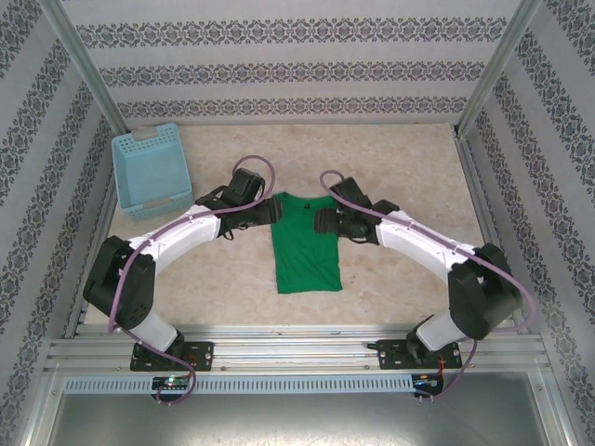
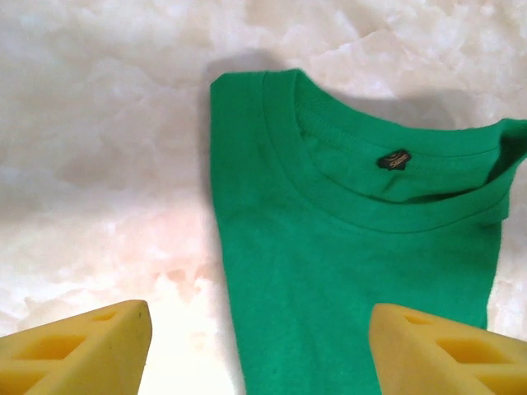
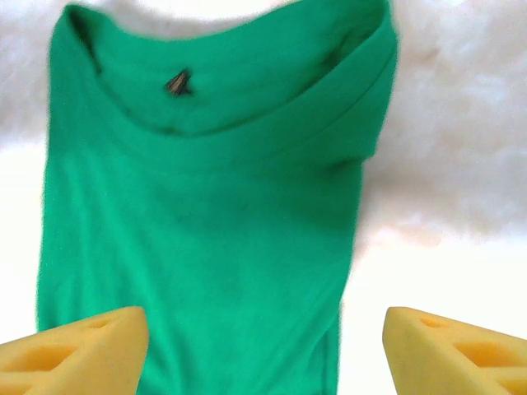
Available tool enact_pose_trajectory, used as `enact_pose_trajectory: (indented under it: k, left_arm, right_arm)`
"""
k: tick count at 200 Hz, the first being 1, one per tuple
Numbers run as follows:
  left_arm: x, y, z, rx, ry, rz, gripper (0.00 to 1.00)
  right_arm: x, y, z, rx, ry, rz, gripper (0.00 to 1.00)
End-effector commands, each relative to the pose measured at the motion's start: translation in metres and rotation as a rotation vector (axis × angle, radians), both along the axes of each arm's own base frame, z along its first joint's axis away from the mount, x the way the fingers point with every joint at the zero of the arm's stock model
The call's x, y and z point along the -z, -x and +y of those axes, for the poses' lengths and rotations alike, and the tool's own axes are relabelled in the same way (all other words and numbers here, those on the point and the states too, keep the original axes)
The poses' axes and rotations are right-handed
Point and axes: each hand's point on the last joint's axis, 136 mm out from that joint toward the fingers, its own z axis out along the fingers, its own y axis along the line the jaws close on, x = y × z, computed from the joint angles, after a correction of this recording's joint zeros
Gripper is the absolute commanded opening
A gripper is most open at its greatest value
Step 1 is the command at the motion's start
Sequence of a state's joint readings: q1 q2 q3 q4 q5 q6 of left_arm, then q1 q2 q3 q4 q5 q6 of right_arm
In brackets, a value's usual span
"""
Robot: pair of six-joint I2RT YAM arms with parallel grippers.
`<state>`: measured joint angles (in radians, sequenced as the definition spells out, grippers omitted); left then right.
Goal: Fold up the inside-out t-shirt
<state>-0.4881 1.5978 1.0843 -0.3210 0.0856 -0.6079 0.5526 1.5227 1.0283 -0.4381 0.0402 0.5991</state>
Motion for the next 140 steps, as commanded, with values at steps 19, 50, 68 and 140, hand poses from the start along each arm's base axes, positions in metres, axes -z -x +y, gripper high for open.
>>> enact_pose_trajectory:
  k: [19,50,68,140]
  left_arm:
    - [0.036,-0.02,-0.014,0.002,0.121,0.059,0.64]
    - [0.049,-0.038,-0.027,0.02,0.127,0.082,0.61]
    - [0.061,-0.044,-0.033,0.025,0.135,0.105,0.6]
    - [0.099,-0.056,-0.057,0.058,0.172,0.164,0.55]
  right_arm:
    - [0.026,-0.039,-0.006,-0.031,-0.066,0.06,0.74]
    - [0.044,-0.059,-0.004,-0.039,-0.101,0.082,0.73]
    - [0.053,-0.069,-0.003,-0.038,-0.128,0.098,0.73]
    - [0.089,-0.082,0.025,-0.074,-0.173,0.186,0.59]
